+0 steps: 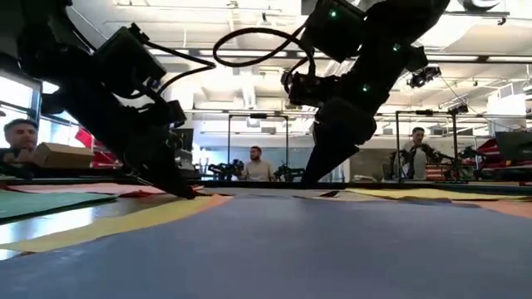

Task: Organize paper
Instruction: Stack the yellow color paper on top of the other yellow color paper

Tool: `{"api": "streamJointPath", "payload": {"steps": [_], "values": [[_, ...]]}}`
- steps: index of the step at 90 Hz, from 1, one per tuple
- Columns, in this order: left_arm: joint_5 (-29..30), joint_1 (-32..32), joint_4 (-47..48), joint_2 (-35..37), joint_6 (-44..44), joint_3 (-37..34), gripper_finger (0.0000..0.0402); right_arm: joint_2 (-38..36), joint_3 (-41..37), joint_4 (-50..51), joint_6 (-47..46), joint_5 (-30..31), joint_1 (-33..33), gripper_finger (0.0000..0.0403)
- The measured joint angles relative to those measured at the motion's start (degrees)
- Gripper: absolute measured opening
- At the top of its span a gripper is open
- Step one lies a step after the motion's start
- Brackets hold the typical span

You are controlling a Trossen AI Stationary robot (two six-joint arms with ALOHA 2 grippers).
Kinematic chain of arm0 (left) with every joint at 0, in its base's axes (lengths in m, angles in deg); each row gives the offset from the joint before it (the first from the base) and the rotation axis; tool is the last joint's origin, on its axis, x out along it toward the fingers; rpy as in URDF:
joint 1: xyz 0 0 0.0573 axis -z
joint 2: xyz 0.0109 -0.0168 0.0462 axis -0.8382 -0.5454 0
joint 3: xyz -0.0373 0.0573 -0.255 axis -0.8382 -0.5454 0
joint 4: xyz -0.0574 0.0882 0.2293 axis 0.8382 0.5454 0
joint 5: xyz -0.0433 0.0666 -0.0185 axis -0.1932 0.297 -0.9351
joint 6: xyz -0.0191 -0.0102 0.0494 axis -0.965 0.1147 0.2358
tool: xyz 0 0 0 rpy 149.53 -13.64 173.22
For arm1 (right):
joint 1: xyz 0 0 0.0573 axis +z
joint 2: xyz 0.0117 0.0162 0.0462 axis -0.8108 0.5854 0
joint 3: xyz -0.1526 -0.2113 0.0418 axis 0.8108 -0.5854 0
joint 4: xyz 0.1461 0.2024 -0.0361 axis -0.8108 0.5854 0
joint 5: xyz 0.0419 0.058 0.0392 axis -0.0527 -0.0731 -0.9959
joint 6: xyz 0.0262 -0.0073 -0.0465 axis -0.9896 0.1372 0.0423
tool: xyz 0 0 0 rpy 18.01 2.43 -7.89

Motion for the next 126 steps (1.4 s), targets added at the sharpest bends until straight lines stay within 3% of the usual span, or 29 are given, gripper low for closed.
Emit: {"api": "streamJointPath", "payload": {"steps": [12, 49, 74, 101, 126], "values": [[0.1, 0.7, -0.1, -0.1, 0.1, 0.0, 0.0195, 0.2, 0.0, -0.3, 0.3, -0.1, 0.0, 0.0209], [-2.1, 2.3, 0.0, 0.0, -4.5, -0.1, 0.0007, 0.2, 0.0, 0.1, 2.2, 1.6, 0.0, 0.0209], [-7.5, 3.8, 5.3, 8.1, -1.8, -0.7, 0.0001, -0.5, 2.1, 3.1, 5.1, 2.4, 0.6, 0.0209], [4.0, 5.6, 3.9, 19.1, 7.4, -0.7, 0.0000, -1.6, 4.8, -0.3, 9.6, 2.2, -0.7, 0.0209], [3.0, 8.3, -3.5, 23.3, 15.9, -0.2, 0.0000, -1.6, 4.9, -5.5, 14.0, 1.7, -2.5, 0.0209]]}}
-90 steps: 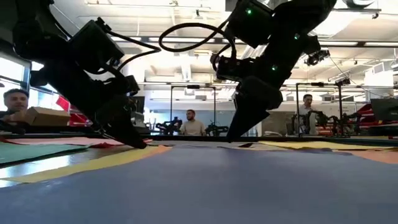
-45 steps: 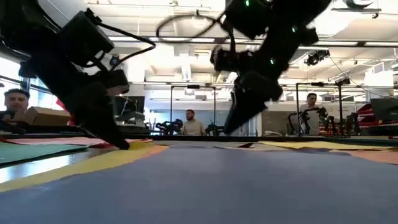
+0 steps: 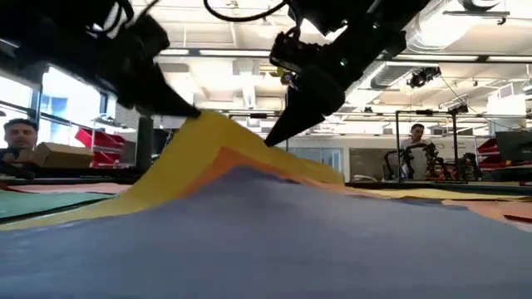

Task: Organize paper
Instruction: Stack the yellow color paper on top of the other yellow color paper

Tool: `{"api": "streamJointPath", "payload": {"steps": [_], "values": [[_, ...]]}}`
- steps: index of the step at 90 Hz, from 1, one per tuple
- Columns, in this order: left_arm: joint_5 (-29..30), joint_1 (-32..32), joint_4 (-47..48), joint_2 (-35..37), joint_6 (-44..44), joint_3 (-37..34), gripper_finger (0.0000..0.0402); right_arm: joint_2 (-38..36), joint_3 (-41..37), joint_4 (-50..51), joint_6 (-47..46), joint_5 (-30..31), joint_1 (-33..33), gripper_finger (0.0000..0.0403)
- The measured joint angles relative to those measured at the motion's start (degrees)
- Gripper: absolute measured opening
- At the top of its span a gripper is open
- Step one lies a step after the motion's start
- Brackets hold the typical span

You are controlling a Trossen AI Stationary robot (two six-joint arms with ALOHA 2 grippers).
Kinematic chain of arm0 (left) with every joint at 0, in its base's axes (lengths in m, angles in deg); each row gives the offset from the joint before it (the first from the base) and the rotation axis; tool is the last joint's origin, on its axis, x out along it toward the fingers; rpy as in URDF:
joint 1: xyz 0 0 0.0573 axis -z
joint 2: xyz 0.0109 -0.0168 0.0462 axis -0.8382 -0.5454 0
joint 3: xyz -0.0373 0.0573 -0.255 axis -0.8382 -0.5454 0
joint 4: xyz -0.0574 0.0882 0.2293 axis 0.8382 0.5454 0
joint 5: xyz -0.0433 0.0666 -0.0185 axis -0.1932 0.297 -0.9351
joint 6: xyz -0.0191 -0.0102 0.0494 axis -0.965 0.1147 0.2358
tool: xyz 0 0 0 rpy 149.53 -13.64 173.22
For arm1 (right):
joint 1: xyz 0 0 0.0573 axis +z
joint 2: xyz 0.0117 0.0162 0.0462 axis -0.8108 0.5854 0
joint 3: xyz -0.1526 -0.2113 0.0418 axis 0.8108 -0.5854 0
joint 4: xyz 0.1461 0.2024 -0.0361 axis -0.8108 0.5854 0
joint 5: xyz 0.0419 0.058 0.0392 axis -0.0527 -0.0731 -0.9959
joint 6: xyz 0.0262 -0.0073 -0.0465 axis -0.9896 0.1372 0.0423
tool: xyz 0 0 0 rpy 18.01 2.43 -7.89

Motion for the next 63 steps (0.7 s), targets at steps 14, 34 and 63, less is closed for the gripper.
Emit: {"api": "streamJointPath", "payload": {"steps": [14, 34, 63], "values": [[-0.1, 0.8, 0.0, 0.0, 1.5, 0.0, 0.0000, 0.0, 0.0, -1.8, 1.6, 1.5, -0.5, 0.0205], [-0.4, 1.2, -0.5, 0.1, 2.7, 0.1, 0.0000, -0.5, 1.3, -1.8, 5.6, -2.5, -0.7, 0.0186], [-1.3, 2.0, -4.7, 0.1, 6.2, 0.1, 0.0000, -0.1, 2.0, 0.1, 5.7, -5.3, -2.0, 0.0074]]}}
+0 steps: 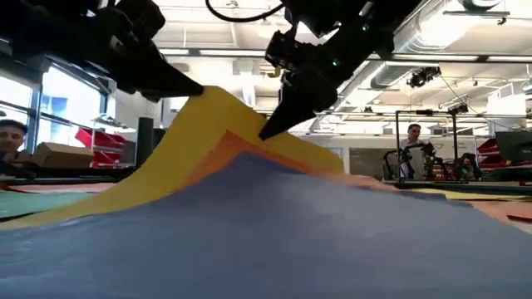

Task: Organize paper
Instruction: Stack the yellow color paper on top of the other yellow color paper

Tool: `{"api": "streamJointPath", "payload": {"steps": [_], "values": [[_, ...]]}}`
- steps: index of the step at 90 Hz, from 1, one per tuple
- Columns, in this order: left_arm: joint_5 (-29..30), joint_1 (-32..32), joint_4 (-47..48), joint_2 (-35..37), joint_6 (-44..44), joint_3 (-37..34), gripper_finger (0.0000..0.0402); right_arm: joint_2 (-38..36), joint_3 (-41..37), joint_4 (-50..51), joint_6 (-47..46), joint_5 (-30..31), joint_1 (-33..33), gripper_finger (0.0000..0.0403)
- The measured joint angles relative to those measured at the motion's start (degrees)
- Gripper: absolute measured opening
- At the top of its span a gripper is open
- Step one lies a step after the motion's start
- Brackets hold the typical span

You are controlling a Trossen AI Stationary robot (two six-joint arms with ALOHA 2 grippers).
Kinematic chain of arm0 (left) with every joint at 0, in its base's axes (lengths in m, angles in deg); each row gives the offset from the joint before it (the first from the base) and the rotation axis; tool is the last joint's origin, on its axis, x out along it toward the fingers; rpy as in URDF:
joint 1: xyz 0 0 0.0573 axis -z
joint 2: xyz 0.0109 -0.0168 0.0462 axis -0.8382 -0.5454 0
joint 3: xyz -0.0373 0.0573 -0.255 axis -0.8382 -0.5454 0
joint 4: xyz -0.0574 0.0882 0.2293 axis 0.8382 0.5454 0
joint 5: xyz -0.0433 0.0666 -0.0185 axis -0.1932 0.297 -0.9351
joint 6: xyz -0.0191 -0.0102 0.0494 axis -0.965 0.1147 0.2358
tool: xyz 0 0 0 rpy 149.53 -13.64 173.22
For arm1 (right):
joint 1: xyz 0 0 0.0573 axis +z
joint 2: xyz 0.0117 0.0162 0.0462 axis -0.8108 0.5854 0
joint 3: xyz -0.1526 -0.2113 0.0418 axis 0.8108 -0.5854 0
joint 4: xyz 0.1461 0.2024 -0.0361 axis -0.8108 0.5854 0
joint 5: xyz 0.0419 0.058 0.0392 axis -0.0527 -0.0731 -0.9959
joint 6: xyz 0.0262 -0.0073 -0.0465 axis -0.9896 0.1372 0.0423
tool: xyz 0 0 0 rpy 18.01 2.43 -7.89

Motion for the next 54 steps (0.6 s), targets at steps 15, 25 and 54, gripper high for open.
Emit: {"api": "streamJointPath", "payload": {"steps": [15, 25, 54], "values": [[0.4, 0.0, -0.6, 1.3, 1.5, 0.0, 0.0000, 0.0, 1.6, 0.8, 1.5, 0.7, 0.0, 0.0007], [4.0, 0.0, 0.0, 4.5, 3.6, 0.0, 0.0002, 0.0, 5.5, 4.6, 3.7, 3.2, 0.1, 0.0001], [12.6, -0.2, 1.4, 17.2, 15.2, 0.0, 0.0089, -0.1, 19.1, 23.5, 12.3, 18.2, 0.1, 0.0000]]}}
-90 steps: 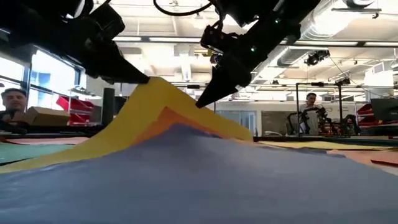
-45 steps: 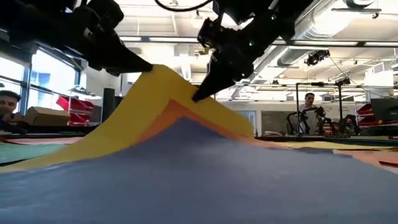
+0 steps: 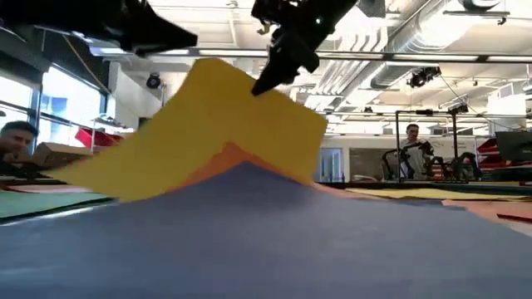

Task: Organize paper
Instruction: Stack the yellow color paper on top of the other yellow color paper

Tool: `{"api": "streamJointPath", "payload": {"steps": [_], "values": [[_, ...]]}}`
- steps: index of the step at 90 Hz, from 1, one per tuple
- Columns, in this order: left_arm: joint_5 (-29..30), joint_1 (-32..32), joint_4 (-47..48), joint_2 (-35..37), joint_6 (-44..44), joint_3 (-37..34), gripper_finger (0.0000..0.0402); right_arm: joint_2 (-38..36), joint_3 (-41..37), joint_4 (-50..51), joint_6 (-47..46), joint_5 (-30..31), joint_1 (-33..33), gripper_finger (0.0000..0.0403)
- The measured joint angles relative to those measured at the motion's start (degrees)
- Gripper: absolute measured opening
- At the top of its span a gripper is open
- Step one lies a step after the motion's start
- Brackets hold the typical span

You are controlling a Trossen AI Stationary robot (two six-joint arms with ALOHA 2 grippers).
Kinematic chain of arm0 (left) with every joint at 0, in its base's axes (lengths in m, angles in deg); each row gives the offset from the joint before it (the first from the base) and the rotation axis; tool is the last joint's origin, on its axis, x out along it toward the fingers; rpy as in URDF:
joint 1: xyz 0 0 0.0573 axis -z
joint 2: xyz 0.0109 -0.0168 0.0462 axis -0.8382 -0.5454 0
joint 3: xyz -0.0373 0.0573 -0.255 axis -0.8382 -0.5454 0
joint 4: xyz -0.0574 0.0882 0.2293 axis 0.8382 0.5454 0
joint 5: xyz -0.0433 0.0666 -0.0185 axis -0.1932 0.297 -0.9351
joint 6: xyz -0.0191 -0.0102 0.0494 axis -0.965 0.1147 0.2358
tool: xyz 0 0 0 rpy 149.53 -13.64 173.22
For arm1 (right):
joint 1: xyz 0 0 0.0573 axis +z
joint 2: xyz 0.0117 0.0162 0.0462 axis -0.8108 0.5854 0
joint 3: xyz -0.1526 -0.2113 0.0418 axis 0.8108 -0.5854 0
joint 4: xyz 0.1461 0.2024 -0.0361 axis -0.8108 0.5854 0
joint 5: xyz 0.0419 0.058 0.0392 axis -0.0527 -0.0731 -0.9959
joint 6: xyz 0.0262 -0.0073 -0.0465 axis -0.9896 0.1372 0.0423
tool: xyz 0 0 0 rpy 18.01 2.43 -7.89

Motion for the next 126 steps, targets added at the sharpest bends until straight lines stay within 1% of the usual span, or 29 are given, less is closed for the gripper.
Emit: {"api": "streamJointPath", "payload": {"steps": [10, 15, 31, 36, 44, 52, 64, 71, 78, 87, 101, 107, 115, 126], "values": [[1.8, 0.0, 3.5, 3.0, 1.0, 0.0, 0.0120, 0.0, 3.6, 12.1, 1.8, 7.9, -1.1, 0.0000], [1.9, 0.0, 4.8, 3.6, 0.4, 0.0, 0.0131, 0.0, 4.2, 18.5, 1.7, 10.4, -2.5, 0.0000], [0.4, 0.0, 7.7, 2.8, -3.0, 0.0, 0.0147, 0.0, 2.0, 33.7, 0.3, 10.7, -9.7, 0.0000], [0.4, 0.0, 8.2, 2.5, -3.4, 0.0, 0.0149, 0.0, 0.7, 37.1, 1.2, 12.2, -12.0, 0.0000], [0.4, 0.0, 8.5, 1.9, -3.9, 0.0, 0.0149, 0.0, -1.9, 41.2, 4.4, 15.8, -15.3, 0.0000], [0.7, 0.0, 8.4, 1.6, -4.0, 0.0, 0.0149, -0.1, -5.5, 41.8, 9.2, 16.8, -18.0, 0.0000], [0.9, 0.0, 9.0, 1.5, -4.4, 0.0, 0.0149, -0.6, -12.6, 40.8, 17.1, 21.6, -21.1, 0.0000], [0.9, -0.5, 9.4, 1.5, -4.5, 0.0, 0.0149, -1.0, -16.9, 38.1, 21.6, 24.3, -23.1, 0.0000], [0.6, -1.2, 9.8, 1.5, -4.9, 0.0, 0.0149, -2.0, -21.2, 31.7, 26.9, 27.5, -24.8, 0.0000], [-0.9, -2.8, 10.7, 1.5, -4.9, 0.0, 0.0149, -4.3, -25.9, 20.6, 37.9, 31.8, -27.2, 0.0000], [-4.3, -6.0, 12.7, 1.4, -7.2, 0.0, 0.0149, -7.9, -30.4, 1.4, 54.4, 29.3, -29.0, 0.0000], [-5.7, -7.1, 13.1, 1.4, -8.1, 0.0, 0.0149, -8.5, -31.3, -2.8, 59.4, 26.4, -29.1, 0.0000], [-6.5, -8.0, 13.5, 1.4, -9.4, -0.3, 0.0149, -8.6, -31.7, -2.3, 58.5, 21.1, -29.7, 0.0000], [-7.0, -8.4, 14.8, 1.4, -10.5, -0.4, 0.0149, -8.5, -32.6, -1.6, 55.4, 20.3, -31.4, 0.0000]]}}
